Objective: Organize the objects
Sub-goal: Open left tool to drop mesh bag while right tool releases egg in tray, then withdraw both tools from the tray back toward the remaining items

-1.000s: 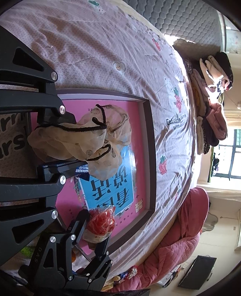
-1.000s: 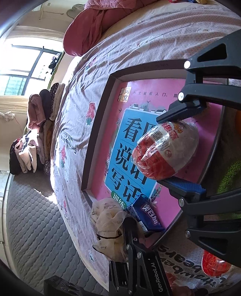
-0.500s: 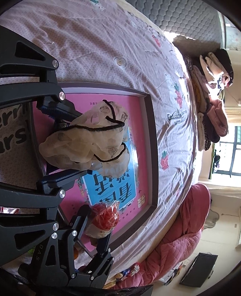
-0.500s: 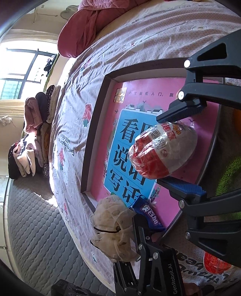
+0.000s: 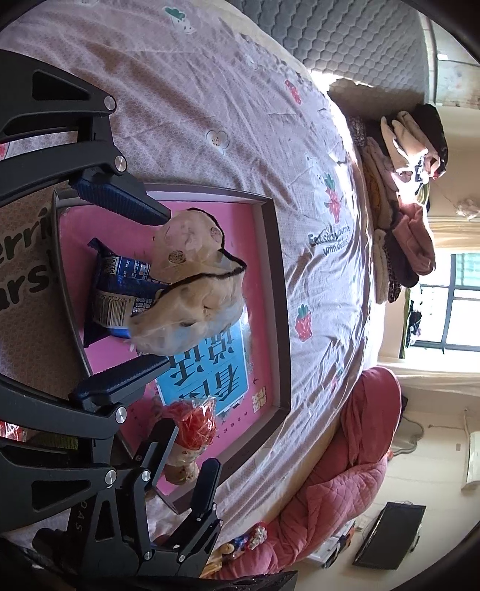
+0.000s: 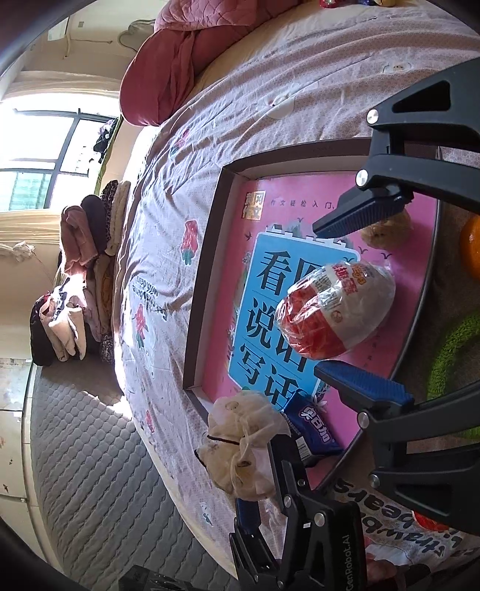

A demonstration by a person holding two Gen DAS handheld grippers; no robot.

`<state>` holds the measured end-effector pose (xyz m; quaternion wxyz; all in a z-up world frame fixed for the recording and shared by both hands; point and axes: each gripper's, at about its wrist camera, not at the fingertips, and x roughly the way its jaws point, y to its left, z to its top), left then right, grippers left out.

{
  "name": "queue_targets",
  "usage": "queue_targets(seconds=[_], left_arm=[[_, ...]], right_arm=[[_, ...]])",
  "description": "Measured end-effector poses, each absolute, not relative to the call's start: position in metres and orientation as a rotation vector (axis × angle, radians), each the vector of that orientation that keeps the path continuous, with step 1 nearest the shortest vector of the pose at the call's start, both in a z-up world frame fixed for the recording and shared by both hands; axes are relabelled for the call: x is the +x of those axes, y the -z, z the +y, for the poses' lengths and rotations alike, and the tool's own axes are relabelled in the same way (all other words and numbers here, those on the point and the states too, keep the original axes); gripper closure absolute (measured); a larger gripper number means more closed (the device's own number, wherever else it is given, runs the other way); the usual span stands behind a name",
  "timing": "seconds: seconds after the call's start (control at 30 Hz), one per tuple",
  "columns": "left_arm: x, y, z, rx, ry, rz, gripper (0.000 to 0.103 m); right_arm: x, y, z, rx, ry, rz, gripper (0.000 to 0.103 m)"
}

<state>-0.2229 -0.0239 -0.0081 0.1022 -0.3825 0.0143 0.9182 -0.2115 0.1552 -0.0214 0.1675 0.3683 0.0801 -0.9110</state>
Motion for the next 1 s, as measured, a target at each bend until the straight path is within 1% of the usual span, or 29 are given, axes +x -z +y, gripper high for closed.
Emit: queue_targets(seconds=[0.5, 1.0], left_arm=[[-0.216, -0.008, -0.026, -1.115, -2.727, 0.008, 0.029], [-0.191, -0.036, -0.020, -1.035, -2.763, 0.022, 0.029]], right_arm=[[-0.209, 0.006, 0.162, 1.010, 2.618, 0.187, 0.035], [-0.190, -0.019, 0.170, 0.930, 2.646, 0.147, 0.034]])
